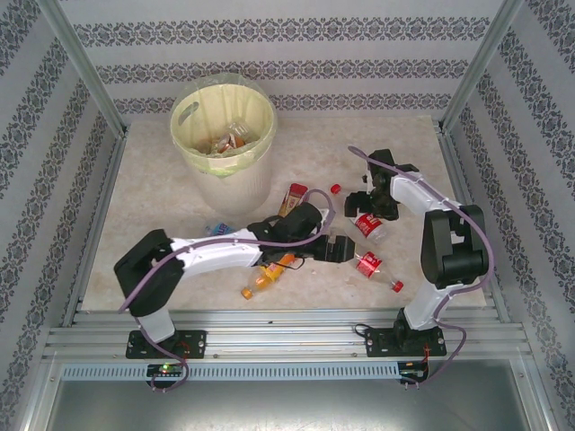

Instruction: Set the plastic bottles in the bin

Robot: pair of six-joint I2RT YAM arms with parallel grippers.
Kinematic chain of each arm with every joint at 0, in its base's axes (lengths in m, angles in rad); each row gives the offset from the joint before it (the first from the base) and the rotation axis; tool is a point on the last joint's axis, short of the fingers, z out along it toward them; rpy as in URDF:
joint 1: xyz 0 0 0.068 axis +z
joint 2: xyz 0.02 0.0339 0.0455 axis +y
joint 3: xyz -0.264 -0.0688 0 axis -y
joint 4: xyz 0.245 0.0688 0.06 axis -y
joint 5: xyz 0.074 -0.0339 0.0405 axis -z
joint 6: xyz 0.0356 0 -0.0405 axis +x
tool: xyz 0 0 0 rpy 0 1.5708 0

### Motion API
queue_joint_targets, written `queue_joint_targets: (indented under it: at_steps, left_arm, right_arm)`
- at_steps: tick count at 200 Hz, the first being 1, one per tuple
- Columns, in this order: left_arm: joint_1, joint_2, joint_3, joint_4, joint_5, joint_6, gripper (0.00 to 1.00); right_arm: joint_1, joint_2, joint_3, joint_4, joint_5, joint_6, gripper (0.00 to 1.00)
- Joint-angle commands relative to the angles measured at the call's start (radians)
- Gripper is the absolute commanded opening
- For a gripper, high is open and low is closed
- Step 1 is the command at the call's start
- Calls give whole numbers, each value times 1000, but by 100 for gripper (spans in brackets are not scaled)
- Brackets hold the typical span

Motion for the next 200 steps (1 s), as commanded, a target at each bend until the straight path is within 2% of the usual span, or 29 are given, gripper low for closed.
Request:
queue_joint_targets:
  at_steps: [1, 88, 111, 152, 200]
  left_arm:
    - [7, -77, -35, -56, -4, 63, 100]
    - [7, -218, -93, -115, -42, 87, 100]
    - [8, -229, -98, -114, -46, 78, 100]
    - [13, -253, -110, -102, -44, 65, 100]
    - [42, -289, -132, -65, -12, 44, 100]
  right_arm:
    - [18, 34, -3, -36, 56, 3, 89]
    - [26, 120, 30, -11, 117, 20, 78]
    - [27, 132, 44, -7, 117, 28, 70]
    - [22, 52, 30, 18, 87, 37, 57]
    - [9, -132, -8, 50, -54, 53, 55]
